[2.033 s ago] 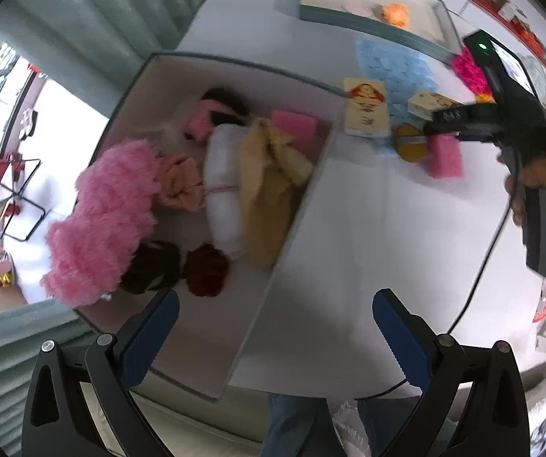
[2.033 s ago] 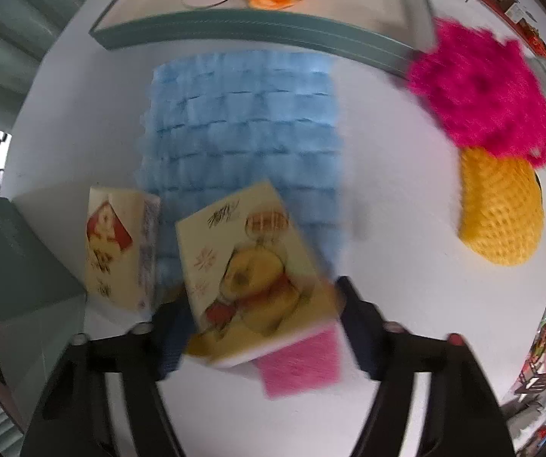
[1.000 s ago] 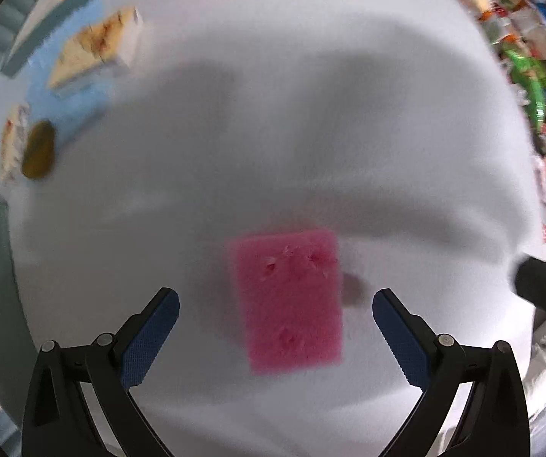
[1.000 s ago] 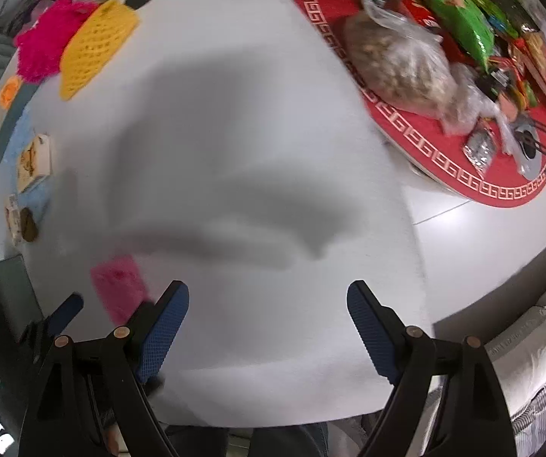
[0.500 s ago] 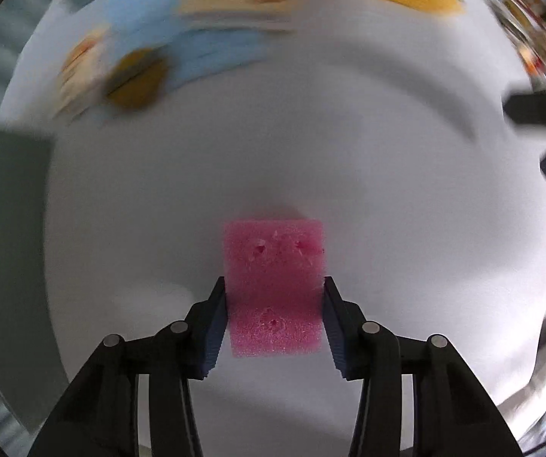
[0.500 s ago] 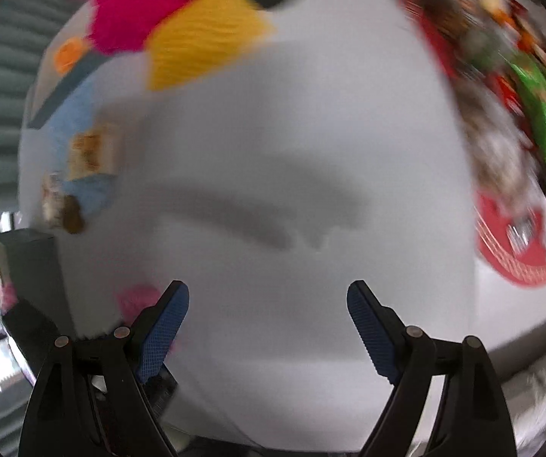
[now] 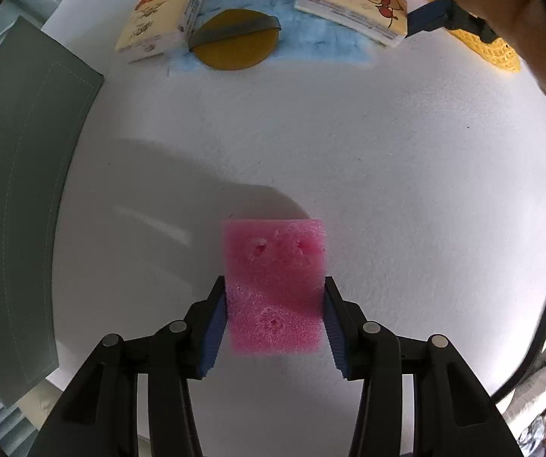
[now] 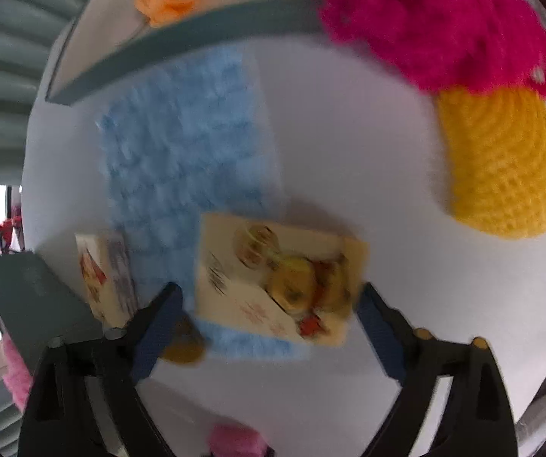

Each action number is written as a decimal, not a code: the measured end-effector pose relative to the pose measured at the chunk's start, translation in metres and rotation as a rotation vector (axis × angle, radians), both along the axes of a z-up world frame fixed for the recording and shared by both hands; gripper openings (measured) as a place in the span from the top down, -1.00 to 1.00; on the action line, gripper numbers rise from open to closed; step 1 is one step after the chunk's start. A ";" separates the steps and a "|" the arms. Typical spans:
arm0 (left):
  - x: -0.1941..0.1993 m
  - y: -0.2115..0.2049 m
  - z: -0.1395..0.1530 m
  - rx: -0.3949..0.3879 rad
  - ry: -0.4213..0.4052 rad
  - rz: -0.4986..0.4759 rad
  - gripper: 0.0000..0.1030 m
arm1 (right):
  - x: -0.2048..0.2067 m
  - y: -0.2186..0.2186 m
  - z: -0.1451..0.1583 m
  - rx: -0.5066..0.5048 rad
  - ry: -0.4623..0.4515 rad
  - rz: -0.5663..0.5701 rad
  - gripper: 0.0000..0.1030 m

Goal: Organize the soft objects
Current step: 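Grasp the printed tissue pack with the right tool, then carry the pink sponge and tissue pack over the grey box with both tools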

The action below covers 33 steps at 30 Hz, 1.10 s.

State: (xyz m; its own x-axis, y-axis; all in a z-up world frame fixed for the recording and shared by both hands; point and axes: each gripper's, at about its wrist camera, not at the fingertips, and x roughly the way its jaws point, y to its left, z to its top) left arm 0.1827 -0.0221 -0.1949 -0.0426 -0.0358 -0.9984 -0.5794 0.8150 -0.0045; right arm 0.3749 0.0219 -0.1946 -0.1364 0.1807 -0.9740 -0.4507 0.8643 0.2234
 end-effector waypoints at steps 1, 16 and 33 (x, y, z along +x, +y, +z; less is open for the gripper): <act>-0.004 0.004 -0.001 -0.001 -0.001 -0.002 0.06 | -0.002 0.004 -0.001 -0.015 -0.018 0.018 -0.82; -0.037 0.013 0.030 -0.068 -0.031 -0.056 0.07 | -0.052 -0.156 0.019 -0.007 0.067 0.066 -0.52; -0.082 0.041 0.127 0.067 -0.143 -0.133 0.07 | -0.134 -0.211 0.060 0.036 0.088 0.030 -0.53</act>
